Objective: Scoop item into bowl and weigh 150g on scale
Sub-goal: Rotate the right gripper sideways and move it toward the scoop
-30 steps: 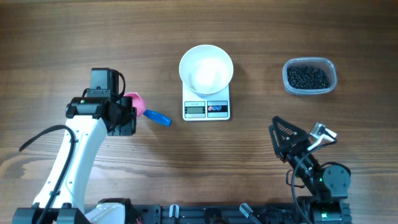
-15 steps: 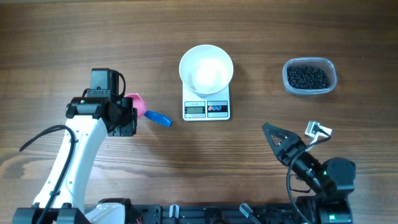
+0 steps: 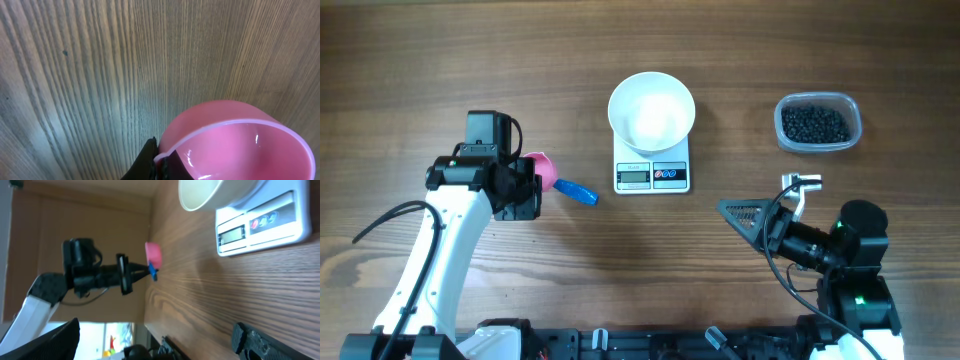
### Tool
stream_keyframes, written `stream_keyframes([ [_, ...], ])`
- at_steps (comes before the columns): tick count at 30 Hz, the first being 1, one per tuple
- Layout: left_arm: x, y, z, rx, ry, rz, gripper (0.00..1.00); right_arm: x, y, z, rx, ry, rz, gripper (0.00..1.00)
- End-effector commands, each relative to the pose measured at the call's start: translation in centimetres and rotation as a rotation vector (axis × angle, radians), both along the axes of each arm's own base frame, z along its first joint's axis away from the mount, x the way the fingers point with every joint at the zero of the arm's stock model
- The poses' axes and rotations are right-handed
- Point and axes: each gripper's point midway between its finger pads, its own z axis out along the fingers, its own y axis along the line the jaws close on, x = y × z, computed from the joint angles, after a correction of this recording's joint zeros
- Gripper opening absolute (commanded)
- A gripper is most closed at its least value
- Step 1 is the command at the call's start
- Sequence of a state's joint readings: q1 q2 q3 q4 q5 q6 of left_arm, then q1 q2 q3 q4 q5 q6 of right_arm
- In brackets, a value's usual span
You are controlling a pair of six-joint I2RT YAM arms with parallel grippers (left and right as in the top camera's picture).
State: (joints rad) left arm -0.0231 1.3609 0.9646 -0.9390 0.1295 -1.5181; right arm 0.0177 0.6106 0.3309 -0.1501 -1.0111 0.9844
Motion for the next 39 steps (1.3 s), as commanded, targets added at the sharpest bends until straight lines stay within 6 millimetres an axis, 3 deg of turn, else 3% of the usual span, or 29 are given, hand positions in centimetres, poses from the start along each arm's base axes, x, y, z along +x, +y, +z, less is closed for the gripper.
stream_keyframes([
  [1,-0.1,0.0,0.3,-0.015,-0.007,0.017,0.04,-0.5,0.7,2.1,0.026,-0.092,0.082,1.0],
  [7,-0.1,-0.2,0.3,-0.027,-0.007,0.015,0.04,-0.2,0.8,3.1,0.027,-0.153,0.085,1.0],
  [17,-0.1,-0.4,0.3,-0.046,-0.001,0.05,0.04,0.3,0.5,3.0,0.016,-0.155,0.055,1.0],
  [26,-0.1,-0.9,0.4,-0.078,0.002,0.051,0.04,2.1,-0.7,2.3,-0.051,-0.181,-0.062,1.0],
  [33,-0.1,-1.1,0.5,-0.09,0.003,0.049,0.04,1.9,0.2,0.9,-0.014,-0.089,0.02,1.0],
  [39,-0.2,-1.3,0.5,-0.1,0.004,0.046,0.04,1.8,1.4,1.6,0.056,-0.115,0.156,0.99],
])
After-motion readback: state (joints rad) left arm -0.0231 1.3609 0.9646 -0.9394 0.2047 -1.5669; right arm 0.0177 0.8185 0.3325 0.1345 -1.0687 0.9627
